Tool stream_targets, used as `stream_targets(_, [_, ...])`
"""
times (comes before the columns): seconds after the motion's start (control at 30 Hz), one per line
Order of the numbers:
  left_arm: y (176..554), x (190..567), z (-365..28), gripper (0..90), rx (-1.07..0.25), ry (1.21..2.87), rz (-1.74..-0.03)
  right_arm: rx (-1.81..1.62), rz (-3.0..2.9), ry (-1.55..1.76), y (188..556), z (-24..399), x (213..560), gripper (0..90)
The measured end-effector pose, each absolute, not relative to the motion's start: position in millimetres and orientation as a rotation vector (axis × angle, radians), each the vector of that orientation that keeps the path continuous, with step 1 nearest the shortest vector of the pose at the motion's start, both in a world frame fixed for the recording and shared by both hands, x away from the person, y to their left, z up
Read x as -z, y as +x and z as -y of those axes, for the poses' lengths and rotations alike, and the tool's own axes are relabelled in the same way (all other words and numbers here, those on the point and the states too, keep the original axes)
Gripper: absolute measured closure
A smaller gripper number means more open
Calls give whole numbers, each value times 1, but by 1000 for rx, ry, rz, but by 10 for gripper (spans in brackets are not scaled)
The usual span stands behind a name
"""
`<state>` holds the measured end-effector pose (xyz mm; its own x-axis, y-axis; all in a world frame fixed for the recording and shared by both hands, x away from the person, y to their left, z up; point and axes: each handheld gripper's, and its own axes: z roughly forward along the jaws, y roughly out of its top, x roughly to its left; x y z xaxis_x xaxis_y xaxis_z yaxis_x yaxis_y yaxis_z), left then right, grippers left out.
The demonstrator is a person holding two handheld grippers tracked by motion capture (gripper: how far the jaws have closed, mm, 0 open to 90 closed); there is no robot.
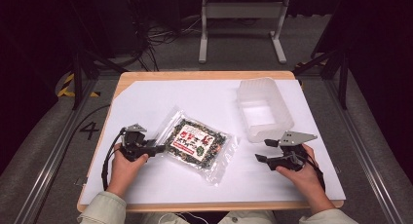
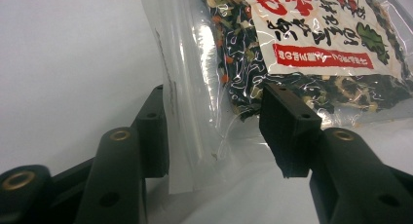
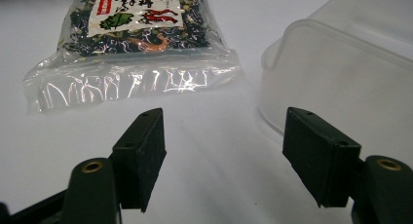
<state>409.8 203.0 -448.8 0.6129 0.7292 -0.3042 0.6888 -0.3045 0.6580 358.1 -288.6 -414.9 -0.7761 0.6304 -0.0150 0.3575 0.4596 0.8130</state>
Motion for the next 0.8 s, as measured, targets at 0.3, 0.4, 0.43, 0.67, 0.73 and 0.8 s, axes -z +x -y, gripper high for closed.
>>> stream_targets(0.3, [403,450,-203,723,-19,2031,-1141,-1222,-2401,822,358,286,415,320])
stream_targets(0.4, [403,450,-203,741,-12,2028,-1148,-1225,-2404,819,358,286,415,319])
stream_targets(0.43, [403,450,-204,746,-16,2028,-1154,-1227,-2404,817,358,286,415,318])
stream_targets(0.67, [402,448,-207,875,-18,1965,-1185,-1228,-2407,812,358,286,415,316])
stream_targets(0.73, [402,446,-206,883,-41,1968,-1180,-1228,-2407,811,358,287,415,316])
stream_targets(0.8, [402,444,-207,889,-40,1951,-1177,-1227,-2405,813,358,287,415,316])
